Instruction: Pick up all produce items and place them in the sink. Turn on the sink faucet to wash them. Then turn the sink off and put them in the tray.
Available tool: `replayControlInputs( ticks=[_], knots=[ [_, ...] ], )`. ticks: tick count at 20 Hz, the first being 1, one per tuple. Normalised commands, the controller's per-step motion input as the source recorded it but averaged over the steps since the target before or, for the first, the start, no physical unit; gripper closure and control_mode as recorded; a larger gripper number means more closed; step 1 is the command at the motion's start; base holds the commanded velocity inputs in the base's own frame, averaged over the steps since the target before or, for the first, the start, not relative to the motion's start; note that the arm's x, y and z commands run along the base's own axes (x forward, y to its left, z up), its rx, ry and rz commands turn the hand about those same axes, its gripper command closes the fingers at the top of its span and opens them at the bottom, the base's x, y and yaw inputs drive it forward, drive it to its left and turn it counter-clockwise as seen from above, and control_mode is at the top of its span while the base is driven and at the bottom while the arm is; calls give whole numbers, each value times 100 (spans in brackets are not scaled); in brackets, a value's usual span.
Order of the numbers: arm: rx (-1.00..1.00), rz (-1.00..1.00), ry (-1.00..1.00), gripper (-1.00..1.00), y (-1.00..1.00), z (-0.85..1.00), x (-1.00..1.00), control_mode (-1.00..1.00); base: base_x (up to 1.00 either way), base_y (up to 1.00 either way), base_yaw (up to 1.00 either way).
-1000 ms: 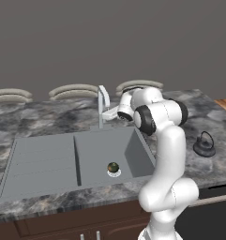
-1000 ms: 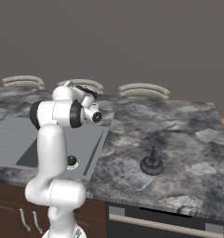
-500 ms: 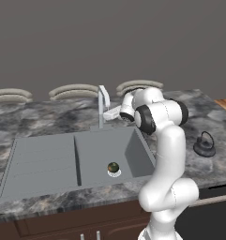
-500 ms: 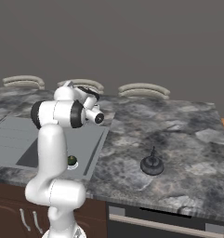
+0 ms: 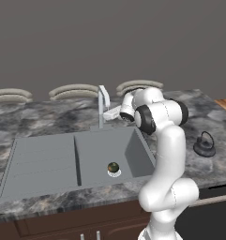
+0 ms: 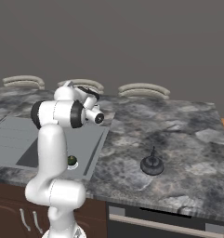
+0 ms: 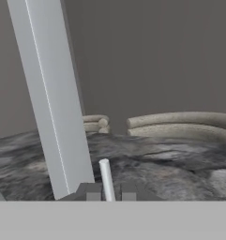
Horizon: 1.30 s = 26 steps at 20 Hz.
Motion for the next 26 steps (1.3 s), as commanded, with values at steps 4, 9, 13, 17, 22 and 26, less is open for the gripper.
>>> replayControlInputs(
  ticks=[4, 9, 13, 17, 22, 26],
  knots=[
    [0, 0, 0, 100, 0, 0, 0, -100, 0, 0, 0],
    [0, 0, 0, 100, -2, 0, 0, -100, 0, 0, 0],
    [0, 0, 0, 100, -1, 0, 0, -100, 0, 0, 0],
    [2, 0, 0, 100, -16, -1, 0, -100, 0, 0, 0],
    [4, 0, 0, 100, -27, 0, 0, -100, 0, 0, 0],
    [4, -2, 0, 100, -33, -1, 0, -100, 0, 0, 0]
  ],
)
